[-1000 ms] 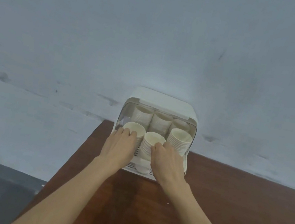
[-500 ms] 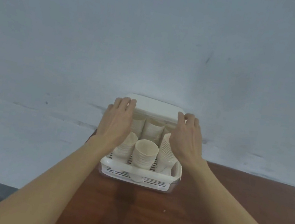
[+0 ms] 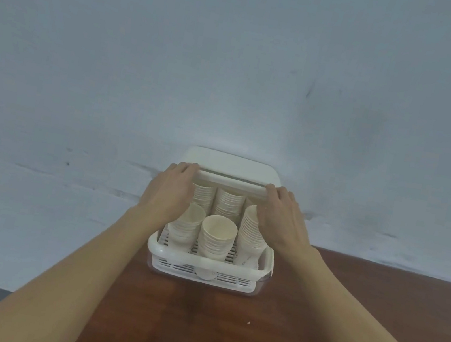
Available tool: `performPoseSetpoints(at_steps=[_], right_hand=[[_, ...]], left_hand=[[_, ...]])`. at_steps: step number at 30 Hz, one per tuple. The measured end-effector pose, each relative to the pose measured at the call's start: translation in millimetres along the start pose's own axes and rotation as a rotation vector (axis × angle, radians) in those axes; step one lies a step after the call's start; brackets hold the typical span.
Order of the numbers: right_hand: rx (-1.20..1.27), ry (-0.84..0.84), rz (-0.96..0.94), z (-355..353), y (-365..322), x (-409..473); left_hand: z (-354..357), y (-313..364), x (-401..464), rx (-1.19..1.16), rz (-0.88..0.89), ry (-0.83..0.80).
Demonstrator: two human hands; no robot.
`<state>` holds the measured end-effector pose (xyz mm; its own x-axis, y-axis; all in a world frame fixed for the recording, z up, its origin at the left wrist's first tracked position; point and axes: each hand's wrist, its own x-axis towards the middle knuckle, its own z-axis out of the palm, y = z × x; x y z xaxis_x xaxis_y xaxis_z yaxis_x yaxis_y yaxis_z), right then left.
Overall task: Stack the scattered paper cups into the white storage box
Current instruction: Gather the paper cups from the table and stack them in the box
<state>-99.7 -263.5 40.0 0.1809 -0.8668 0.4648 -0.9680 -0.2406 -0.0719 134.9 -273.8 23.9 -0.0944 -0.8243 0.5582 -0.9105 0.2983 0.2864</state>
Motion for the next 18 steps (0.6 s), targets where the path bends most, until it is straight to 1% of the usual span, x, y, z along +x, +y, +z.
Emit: performPoseSetpoints(at_steps=[3,5,7,9,10,11,12,13,14,15,18], right_hand=[[-0.024,-0.097,0.019,4,-4,-3],[-0.03,-0.106,0.026,7,-9,-6],[-0.054,-0.013,-0.018,9,-14,-12],[-0.04,0.093,-0.122,8,-21,-19],[-0.001,0.079,-0.18,9,-25,-23],[0.041,0.011,-0.227,10,-30,-28],[0.07,-0.094,-0.255,12,-35,-33],[0.076,-0.195,-0.263,14,-39,-37],[0.059,-0.257,-0.259,18,-41,-39],[0.034,-0.281,-0.251,20,-43,-38],[-0.007,-0.261,-0.246,22,-50,-33]], left_hand=[[-4,2,-6,0.002,0.014,-0.088],[-6,2,-7,0.01,0.02,-0.145],[-6,3,-6,0.038,0.026,-0.163],[-5,3,-7,0.061,0.034,-0.137],[-3,4,-8,0.068,0.037,-0.114],[-2,5,-9,0.074,0.041,-0.089],[0,6,-11,0.081,0.047,-0.061],[2,6,-13,0.088,0.053,-0.034],[4,6,-16,0.099,0.062,-0.011],[6,6,-19,0.116,0.074,0.007],[7,7,-28,0.205,0.125,0.073]])
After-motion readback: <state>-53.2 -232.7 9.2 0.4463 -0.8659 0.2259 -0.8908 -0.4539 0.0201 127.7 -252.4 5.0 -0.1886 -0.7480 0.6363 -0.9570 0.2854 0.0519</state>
